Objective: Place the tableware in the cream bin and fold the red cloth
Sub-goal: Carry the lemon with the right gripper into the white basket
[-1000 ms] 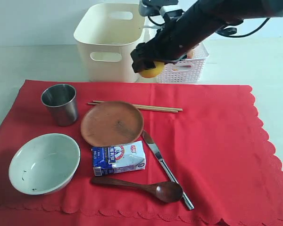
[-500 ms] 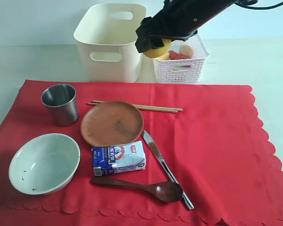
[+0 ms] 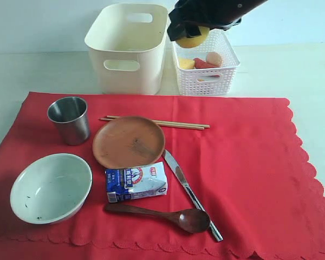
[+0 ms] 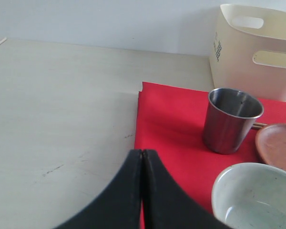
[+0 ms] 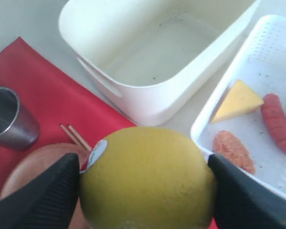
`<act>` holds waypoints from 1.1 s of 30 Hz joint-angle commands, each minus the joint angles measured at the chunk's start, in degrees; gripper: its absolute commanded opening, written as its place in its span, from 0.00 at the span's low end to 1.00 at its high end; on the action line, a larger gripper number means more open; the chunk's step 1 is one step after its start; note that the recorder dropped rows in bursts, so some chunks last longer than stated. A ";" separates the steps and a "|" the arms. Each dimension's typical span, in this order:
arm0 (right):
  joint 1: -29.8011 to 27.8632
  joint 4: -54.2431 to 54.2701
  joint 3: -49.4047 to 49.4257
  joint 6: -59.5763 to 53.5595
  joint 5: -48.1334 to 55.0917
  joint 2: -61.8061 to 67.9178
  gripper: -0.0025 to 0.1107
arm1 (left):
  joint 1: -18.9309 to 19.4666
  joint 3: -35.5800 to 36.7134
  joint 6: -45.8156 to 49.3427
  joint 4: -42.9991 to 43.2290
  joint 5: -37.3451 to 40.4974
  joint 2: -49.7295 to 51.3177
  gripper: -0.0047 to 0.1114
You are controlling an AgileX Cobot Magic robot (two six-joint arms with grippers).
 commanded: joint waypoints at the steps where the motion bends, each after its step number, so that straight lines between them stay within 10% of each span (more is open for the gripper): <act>1: -3.02 -0.24 -0.23 0.52 -3.52 -0.76 0.02 | 0.20 0.18 -0.01 -0.31 -0.50 -0.35 0.04; 33: -5.71 0.16 -8.26 1.49 -22.71 23.07 0.02 | 0.20 0.18 -0.01 -0.31 -0.50 -0.35 0.04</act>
